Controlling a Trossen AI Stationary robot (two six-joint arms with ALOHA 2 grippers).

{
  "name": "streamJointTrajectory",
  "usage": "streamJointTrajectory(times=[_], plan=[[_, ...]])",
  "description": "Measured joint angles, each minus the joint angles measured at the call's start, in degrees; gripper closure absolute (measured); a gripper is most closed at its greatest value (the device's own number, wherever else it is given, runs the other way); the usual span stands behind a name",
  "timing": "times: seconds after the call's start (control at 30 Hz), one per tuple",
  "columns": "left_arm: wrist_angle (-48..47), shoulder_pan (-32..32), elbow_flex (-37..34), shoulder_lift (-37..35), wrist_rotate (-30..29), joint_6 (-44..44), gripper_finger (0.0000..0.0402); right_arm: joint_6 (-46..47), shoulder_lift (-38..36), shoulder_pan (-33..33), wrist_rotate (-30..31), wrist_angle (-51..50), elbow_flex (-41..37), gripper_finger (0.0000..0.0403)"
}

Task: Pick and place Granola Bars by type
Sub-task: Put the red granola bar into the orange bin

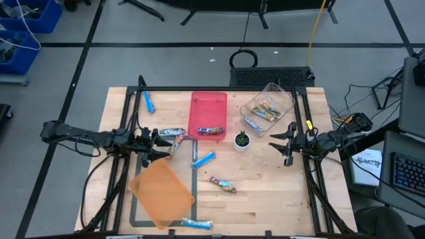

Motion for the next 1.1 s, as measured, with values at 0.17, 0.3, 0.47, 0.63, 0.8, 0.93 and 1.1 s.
streamJointTrajectory(times=[0.17,0.3,0.47,0.63,0.8,0.93,1.1], plan=[[0.0,0.0,0.0,0.0,0.0,0.0,0.0144,0.0,0.0,0.0,0.0,0.0,0.0,0.0259],[0.0,0.0,0.0,0.0,0.0,0.0,0.0144,0.0,0.0,0.0,0.0,0.0,0.0,0.0257],[0.1,0.0,0.0,0.0,0.0,0.0,0.0144,0.0,0.0,0.0,0.0,0.1,0.0,0.0261],[2.5,0.0,0.0,-0.1,-3.0,0.1,0.0144,0.0,0.0,0.0,0.0,0.1,0.0,0.0257],[2.6,0.0,0.0,0.0,-3.0,-0.1,0.0144,0.0,0.0,0.0,0.0,0.1,0.0,0.0255],[3.1,0.0,0.0,0.0,-3.3,-0.4,0.0144,0.0,0.0,0.0,0.0,0.2,0.0,0.0258],[3.1,0.0,0.0,0.0,-2.6,-6.7,0.0144,0.0,0.0,0.0,0.0,0.2,0.0,0.0257]])
